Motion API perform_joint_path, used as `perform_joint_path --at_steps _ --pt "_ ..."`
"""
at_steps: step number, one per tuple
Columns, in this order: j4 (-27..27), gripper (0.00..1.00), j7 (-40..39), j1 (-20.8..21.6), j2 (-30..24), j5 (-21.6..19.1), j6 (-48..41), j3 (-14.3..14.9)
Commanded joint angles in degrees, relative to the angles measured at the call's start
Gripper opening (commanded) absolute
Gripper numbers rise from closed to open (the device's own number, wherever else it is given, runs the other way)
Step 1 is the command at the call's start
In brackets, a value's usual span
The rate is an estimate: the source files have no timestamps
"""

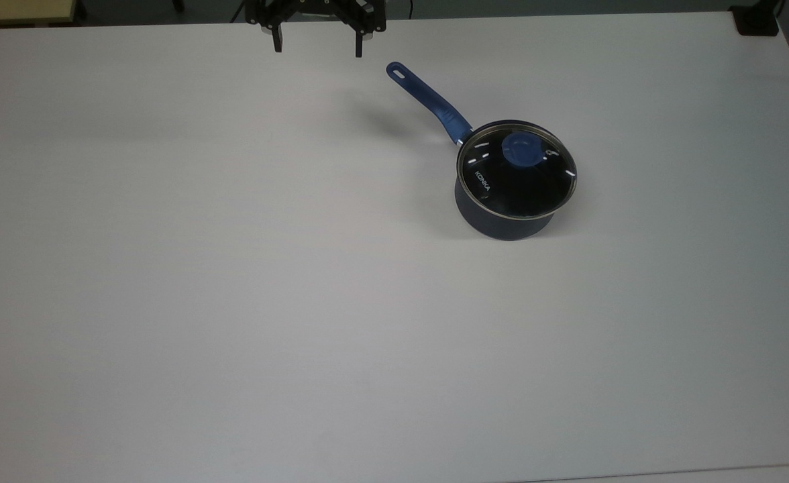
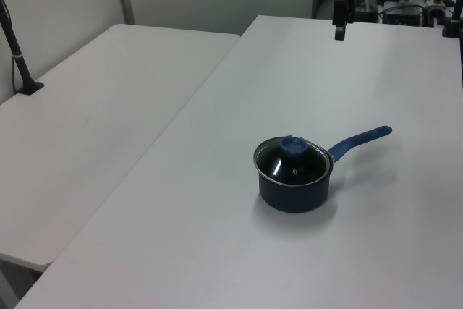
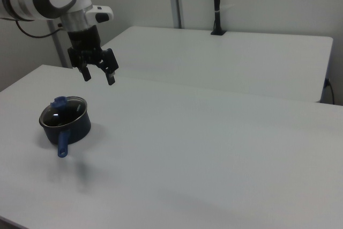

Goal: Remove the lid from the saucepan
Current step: 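Move the open gripper over the saucepan lid's blue knob and lower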

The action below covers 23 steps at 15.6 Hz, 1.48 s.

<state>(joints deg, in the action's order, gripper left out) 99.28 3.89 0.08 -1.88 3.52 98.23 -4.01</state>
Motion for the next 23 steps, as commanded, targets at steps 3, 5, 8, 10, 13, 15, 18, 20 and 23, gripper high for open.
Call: perform_joint_path --at_steps 3,5,8,10,13,15,18,20,23 --pt "-0.48 1.00 -2.22 0.35 -0.23 -1.32 -1.64 -0.12" --pt "-0.57 1.00 -2.22 0.62 0.30 -2.46 -1.47 -0.65" --pt "-1.45 1.00 -2.05 3.50 2.14 -4.05 -1.11 -1.09" --pt "-1.54 1.00 -1.35 7.19 3.37 -3.96 -0.94 -1.09" --pt "-1.72 1.00 0.06 11.85 5.92 -3.87 1.24 -1.09" --pt "-1.72 1.00 2.69 15.72 8.20 -3.17 4.94 -1.09" --pt "-2.24 1.00 5.86 17.75 11.89 -3.34 10.29 -1.09" --pt "-2.77 1.00 9.53 20.56 14.35 -3.08 13.02 -1.09" --pt "-3.21 1.00 14.91 22.15 16.38 -2.64 15.93 -1.09"
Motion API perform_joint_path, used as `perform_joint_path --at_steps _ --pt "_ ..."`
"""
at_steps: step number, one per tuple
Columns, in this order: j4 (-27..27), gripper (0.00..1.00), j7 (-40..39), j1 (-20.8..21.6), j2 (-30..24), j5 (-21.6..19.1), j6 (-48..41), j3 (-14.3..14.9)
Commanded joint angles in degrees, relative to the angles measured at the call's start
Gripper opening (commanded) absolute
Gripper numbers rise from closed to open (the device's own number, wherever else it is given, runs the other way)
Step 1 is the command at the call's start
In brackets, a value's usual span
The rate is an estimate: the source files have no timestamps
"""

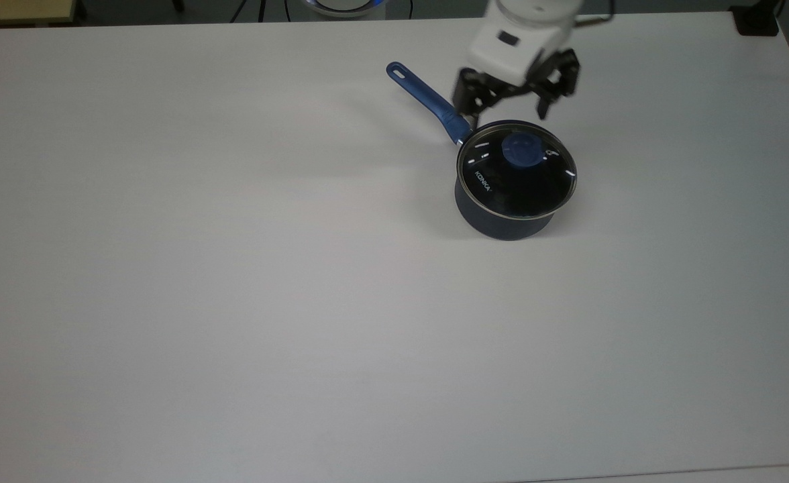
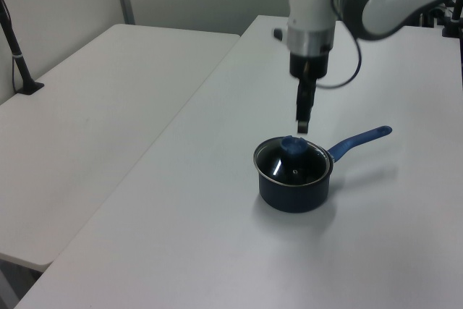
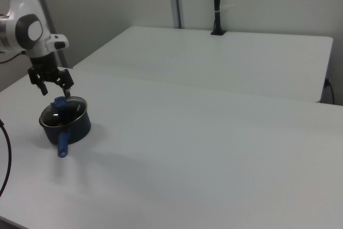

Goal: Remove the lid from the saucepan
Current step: 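Move the open gripper over the saucepan lid's blue knob and lower, then close the gripper on the blue knob of the glass lid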

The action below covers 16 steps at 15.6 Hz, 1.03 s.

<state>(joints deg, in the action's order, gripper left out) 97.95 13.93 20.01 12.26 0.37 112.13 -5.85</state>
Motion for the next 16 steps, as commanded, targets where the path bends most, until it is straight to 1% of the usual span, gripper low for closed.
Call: perform_joint_path --at_steps 1,4,8,10,12,13,14,15,16 --pt "-1.97 1.00 4.97 2.32 2.51 0.50 2.57 0.67" --pt "-1.97 1.00 4.97 3.72 4.17 0.68 3.71 0.84" --pt "-1.97 1.00 5.05 3.72 5.49 2.43 4.50 0.84" --pt "-1.97 0.91 5.05 3.81 6.46 2.79 4.59 0.84" --pt "-1.97 0.78 4.97 3.72 6.46 2.96 6.08 0.84" --pt "-1.89 0.63 4.97 3.72 6.46 2.97 6.70 0.84" --pt "-1.89 0.51 4.97 3.64 6.46 2.97 6.79 0.93" --pt "-1.89 0.44 4.88 3.37 6.38 2.97 6.79 0.93" --pt "-1.89 0.42 4.88 3.20 6.20 2.88 6.79 0.93"
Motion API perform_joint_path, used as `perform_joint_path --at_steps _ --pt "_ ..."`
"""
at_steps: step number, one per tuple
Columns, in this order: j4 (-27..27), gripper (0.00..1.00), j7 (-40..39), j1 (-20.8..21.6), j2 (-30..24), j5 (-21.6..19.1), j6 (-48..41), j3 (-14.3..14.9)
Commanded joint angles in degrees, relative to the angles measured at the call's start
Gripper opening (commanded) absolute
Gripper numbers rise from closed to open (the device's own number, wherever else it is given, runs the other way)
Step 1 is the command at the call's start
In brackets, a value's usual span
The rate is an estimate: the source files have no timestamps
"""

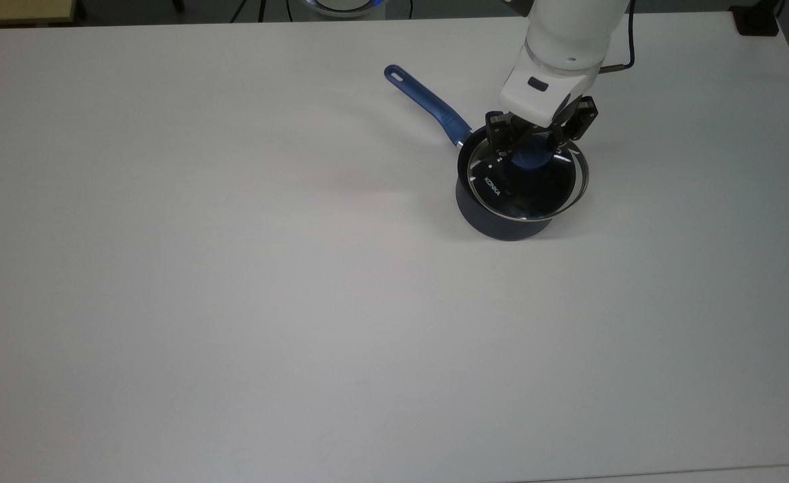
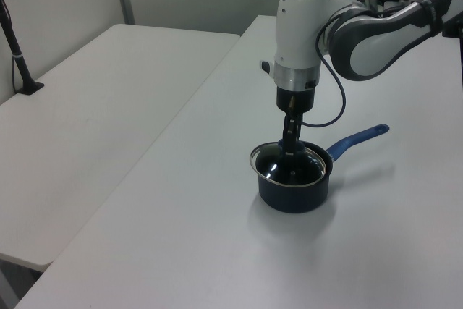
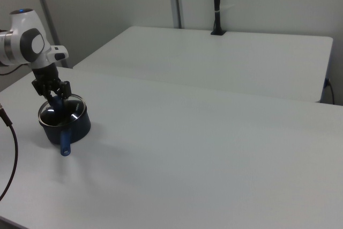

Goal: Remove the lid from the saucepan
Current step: 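Close the gripper on the blue knob of the glass lid, then lift the glass lid off the pot and carry it beside the saucepan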

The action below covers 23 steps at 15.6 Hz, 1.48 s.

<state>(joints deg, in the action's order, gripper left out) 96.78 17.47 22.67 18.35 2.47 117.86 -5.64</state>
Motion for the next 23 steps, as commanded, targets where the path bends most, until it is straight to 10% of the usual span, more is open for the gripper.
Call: perform_joint_path --at_steps 1,8,23 --pt "-0.81 0.41 1.34 0.54 -0.06 0.78 0.97 0.72" --pt "-0.81 0.41 0.90 -0.69 -3.31 0.69 -1.13 1.42" --pt "3.05 0.41 -9.83 -18.27 -4.81 3.40 -3.16 1.33"
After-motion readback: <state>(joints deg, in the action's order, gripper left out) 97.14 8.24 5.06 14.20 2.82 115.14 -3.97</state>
